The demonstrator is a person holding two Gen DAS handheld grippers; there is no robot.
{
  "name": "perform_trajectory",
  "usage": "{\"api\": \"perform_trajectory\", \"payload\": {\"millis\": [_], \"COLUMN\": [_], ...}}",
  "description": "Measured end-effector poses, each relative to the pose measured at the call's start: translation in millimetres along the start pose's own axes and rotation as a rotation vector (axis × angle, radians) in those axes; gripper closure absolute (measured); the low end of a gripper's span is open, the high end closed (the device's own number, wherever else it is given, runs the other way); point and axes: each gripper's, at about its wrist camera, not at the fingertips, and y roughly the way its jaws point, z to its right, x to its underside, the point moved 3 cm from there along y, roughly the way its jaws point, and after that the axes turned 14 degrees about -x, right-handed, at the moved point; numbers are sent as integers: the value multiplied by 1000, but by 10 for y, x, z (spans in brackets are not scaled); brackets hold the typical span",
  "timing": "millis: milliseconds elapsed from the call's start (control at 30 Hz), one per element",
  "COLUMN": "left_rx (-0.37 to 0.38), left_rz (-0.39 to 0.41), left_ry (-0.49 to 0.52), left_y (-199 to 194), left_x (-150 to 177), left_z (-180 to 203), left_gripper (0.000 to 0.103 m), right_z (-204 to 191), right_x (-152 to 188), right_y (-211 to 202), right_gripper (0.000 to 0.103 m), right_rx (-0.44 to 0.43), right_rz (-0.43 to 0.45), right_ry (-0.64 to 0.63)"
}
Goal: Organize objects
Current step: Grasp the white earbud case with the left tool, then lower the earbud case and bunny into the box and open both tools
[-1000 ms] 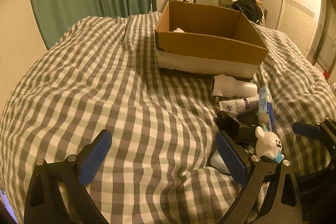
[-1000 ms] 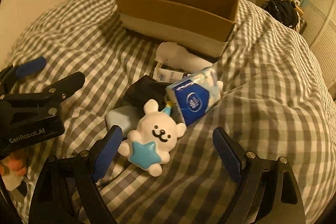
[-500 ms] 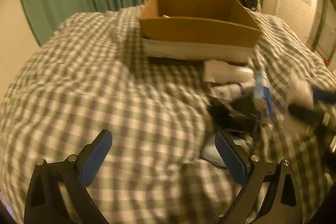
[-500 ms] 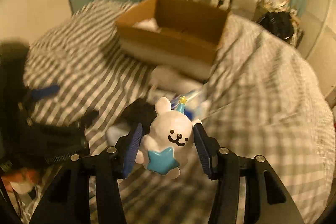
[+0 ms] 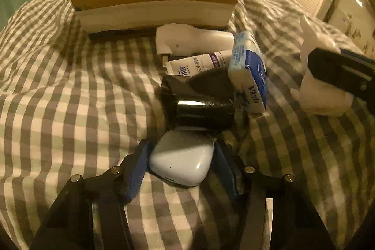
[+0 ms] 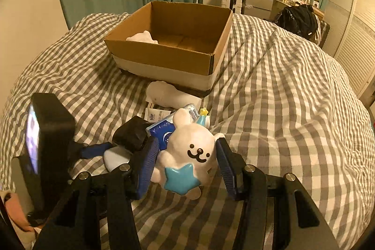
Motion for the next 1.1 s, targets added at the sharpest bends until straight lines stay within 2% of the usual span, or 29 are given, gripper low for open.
{"api": "perform_trajectory", "payload": {"millis": [200, 667, 933, 1100], "left_rx": [6, 15, -2, -17], "left_rz": [19, 126, 190, 232], "left_ry": [6, -44, -103, -136], "left_y": [-90, -758, -1075, -1211], "left_x": [37, 68, -137, -427], "left_z": [-7, -196, -444, -654], "left_gripper": [46, 46, 46, 46], "right_z": [-5, -178, -270, -318], "right_x": [20, -24, -153, -386], "right_y": [-25, -315, -542, -650], "right_gripper": [53, 53, 53, 53], "right_rx": [11, 36, 30, 26], "right_rz": [5, 66, 114, 144], "right_ry": [2, -28, -53, -86]}}
